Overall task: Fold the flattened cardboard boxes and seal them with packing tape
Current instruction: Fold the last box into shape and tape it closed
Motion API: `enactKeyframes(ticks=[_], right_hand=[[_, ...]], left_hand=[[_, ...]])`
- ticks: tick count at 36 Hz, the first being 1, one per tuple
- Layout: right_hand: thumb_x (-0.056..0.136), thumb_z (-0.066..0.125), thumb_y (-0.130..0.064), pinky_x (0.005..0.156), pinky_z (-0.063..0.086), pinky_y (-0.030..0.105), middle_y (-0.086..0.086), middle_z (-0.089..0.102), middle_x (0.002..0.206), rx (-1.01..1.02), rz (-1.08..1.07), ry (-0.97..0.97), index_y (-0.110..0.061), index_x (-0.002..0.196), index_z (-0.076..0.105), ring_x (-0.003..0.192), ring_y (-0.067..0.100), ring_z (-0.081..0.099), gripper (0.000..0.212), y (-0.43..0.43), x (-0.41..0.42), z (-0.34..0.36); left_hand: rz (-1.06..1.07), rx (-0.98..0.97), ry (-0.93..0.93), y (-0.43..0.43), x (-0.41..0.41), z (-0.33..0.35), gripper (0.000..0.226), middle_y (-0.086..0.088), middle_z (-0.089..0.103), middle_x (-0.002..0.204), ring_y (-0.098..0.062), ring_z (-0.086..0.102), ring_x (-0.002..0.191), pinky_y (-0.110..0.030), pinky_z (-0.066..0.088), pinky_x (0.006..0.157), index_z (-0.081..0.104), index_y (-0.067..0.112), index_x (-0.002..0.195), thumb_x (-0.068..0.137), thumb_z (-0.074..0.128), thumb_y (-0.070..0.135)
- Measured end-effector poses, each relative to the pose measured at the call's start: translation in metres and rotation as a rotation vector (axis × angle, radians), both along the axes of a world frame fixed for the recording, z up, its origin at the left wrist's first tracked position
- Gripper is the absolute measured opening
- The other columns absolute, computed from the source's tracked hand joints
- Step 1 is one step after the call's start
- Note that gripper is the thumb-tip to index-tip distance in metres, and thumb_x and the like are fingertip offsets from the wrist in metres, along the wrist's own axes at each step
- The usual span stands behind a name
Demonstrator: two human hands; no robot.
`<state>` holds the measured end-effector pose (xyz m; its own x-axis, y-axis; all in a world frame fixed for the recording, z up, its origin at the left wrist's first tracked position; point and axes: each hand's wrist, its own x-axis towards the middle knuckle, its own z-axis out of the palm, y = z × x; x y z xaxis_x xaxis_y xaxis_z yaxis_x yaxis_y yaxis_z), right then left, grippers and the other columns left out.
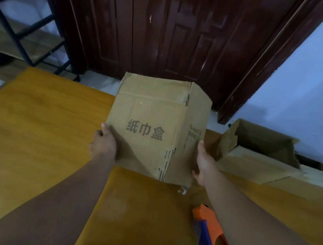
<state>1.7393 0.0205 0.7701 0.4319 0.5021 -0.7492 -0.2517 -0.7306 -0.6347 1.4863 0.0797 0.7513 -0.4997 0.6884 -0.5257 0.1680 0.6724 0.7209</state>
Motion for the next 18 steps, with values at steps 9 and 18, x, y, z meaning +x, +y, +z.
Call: enactKeyframes(ticks=[9,18], right_hand=[[0.072,0.033,-0.086,0.104,0.038,0.058,0.012,0.065,0.12,0.269,0.029,0.099,-0.019,0.119,0.065,0.118,0.037,0.055,0.088,-0.034,-0.023,0.039],[0.089,0.045,-0.068,0.075,0.048,0.039,0.019,0.065,0.092,0.417,0.207,0.263,-0.013,0.088,0.075,0.085,0.037,0.061,0.062,-0.079,-0.017,0.037]], left_hand=[[-0.064,0.266,-0.288,-0.046,0.016,0.024,0.074,-0.012,0.041,0.146,-0.035,0.037,0.132,-0.055,0.031,0.108,0.039,0.014,0.143,0.094,0.02,0.066],[-0.245,0.264,-0.497,-0.084,0.01,0.038,0.081,-0.004,0.039,0.149,-0.028,0.033,0.138,-0.047,0.03,0.108,0.04,0.024,0.144,0.085,0.018,0.075]])
